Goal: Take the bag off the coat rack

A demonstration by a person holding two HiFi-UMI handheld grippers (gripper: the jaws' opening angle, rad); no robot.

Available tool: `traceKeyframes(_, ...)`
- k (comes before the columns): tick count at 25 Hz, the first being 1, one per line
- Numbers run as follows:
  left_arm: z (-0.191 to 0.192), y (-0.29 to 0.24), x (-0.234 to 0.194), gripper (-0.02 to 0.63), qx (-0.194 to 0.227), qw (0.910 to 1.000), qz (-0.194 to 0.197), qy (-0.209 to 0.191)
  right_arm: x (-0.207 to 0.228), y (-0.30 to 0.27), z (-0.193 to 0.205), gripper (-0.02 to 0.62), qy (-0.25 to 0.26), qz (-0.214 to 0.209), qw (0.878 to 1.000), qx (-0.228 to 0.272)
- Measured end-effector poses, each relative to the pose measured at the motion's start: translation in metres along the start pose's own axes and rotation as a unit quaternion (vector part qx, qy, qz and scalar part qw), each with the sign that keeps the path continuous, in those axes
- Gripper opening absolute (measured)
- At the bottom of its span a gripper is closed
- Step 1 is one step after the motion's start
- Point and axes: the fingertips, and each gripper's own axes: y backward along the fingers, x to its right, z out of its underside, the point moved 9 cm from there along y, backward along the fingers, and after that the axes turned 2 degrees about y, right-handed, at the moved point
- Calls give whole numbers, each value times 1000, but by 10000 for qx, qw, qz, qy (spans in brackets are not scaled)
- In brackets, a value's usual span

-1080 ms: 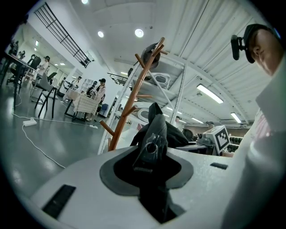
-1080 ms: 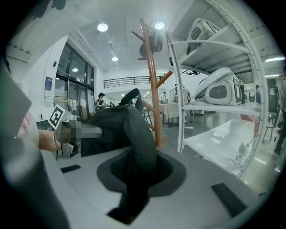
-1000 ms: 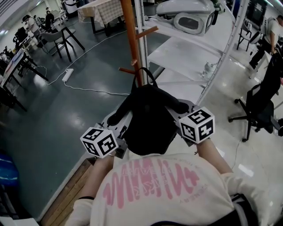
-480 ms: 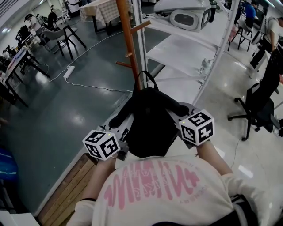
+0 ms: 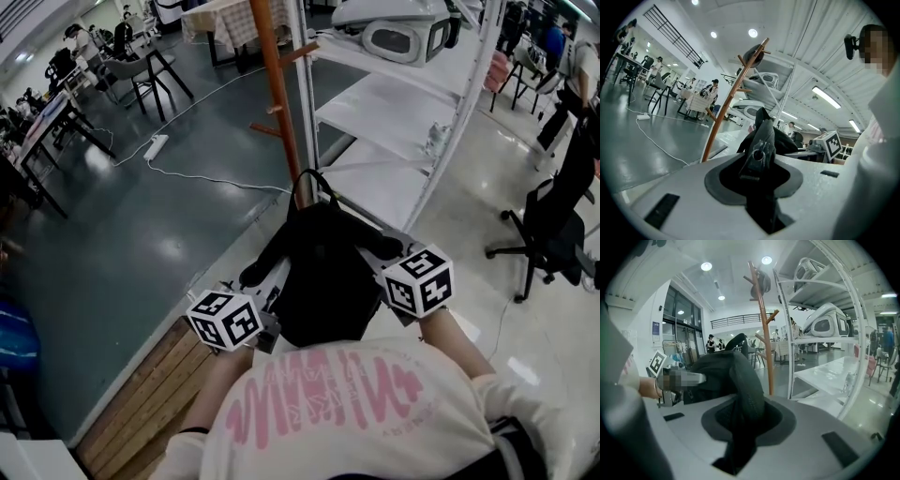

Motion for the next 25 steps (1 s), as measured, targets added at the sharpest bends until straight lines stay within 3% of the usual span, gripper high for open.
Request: traceKeyframes(25, 36, 22, 9, 98, -129, 9997, -134, 151, -18, 9, 35, 72, -121, -190, 9995, -223)
